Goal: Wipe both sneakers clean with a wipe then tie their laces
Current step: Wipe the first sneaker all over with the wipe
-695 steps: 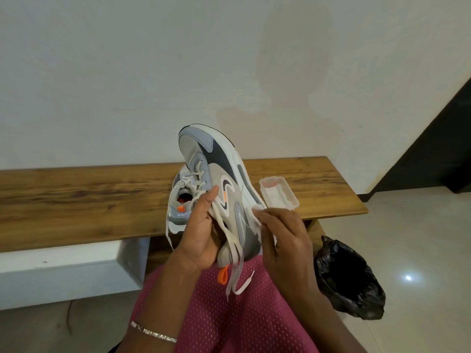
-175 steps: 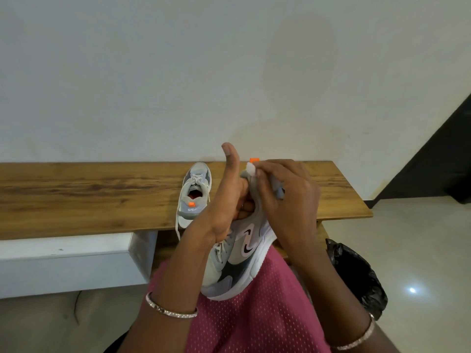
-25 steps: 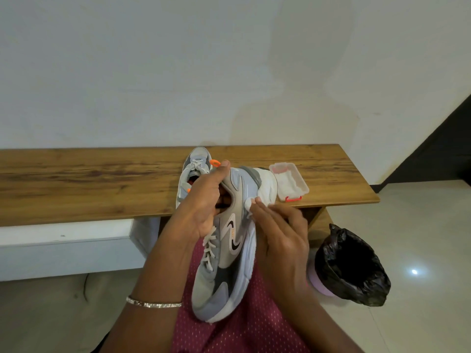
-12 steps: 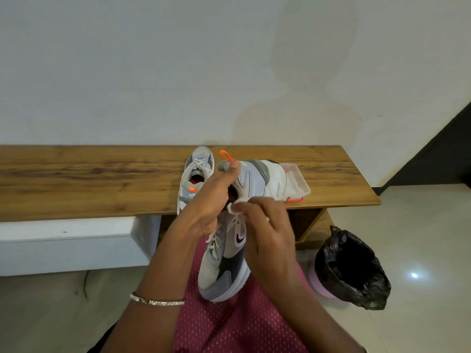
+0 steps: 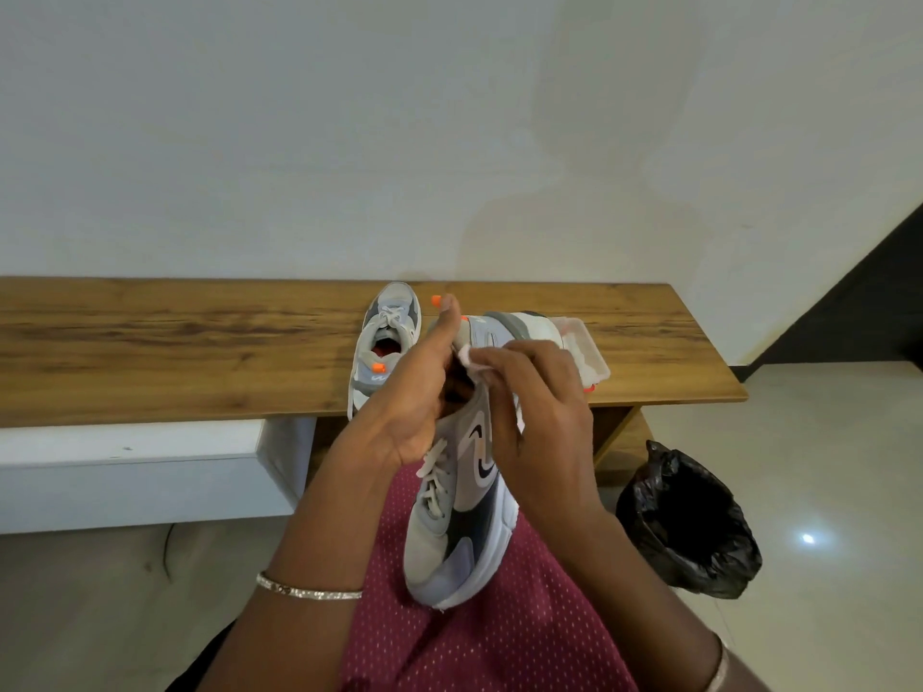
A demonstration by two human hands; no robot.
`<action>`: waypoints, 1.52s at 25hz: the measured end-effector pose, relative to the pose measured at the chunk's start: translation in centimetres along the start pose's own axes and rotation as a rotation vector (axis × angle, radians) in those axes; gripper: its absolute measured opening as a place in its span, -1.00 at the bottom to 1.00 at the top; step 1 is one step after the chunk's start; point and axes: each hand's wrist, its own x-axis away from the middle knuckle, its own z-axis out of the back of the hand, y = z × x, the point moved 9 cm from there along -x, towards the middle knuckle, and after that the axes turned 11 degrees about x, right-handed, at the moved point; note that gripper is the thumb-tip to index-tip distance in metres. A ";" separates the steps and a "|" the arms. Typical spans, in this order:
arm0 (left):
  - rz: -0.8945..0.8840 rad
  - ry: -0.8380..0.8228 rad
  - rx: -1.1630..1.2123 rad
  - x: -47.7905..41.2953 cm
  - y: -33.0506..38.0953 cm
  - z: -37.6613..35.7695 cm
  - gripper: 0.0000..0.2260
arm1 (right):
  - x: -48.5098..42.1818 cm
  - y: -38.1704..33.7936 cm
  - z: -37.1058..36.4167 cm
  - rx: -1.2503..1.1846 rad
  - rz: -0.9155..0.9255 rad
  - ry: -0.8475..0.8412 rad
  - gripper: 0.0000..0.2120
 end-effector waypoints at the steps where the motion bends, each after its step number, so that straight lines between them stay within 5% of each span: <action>1: -0.002 0.010 -0.005 -0.2 0.0 0.4 -0.30 | 1.2 -0.5 0.0 0.013 0.028 0.000 -0.83; 6: -0.007 0.032 -0.006 -1.0 0.0 1.4 -0.34 | 5.4 -2.5 -0.8 0.022 0.153 -0.082 -0.67; 9: -0.008 0.028 -0.017 -1.0 -0.1 1.3 -0.32 | 3.2 -1.7 -0.1 0.037 0.110 -0.024 -0.75; 14: -0.031 -0.019 0.063 -1.0 -0.4 0.9 -0.06 | -1.7 2.1 0.4 -0.013 -0.030 0.033 -0.85; 21: -0.123 0.099 0.070 -0.7 1.3 2.4 -0.42 | 5.8 0.4 -0.9 -0.078 0.004 -0.080 -0.86; 30: -0.104 0.107 0.058 -0.5 0.5 0.5 -0.50 | -1.4 2.8 2.3 0.099 -0.055 0.198 -0.86; 38: -0.161 0.192 0.128 -1.3 1.1 2.4 -0.53 | 6.1 1.4 -0.6 0.059 0.067 -0.019 -0.75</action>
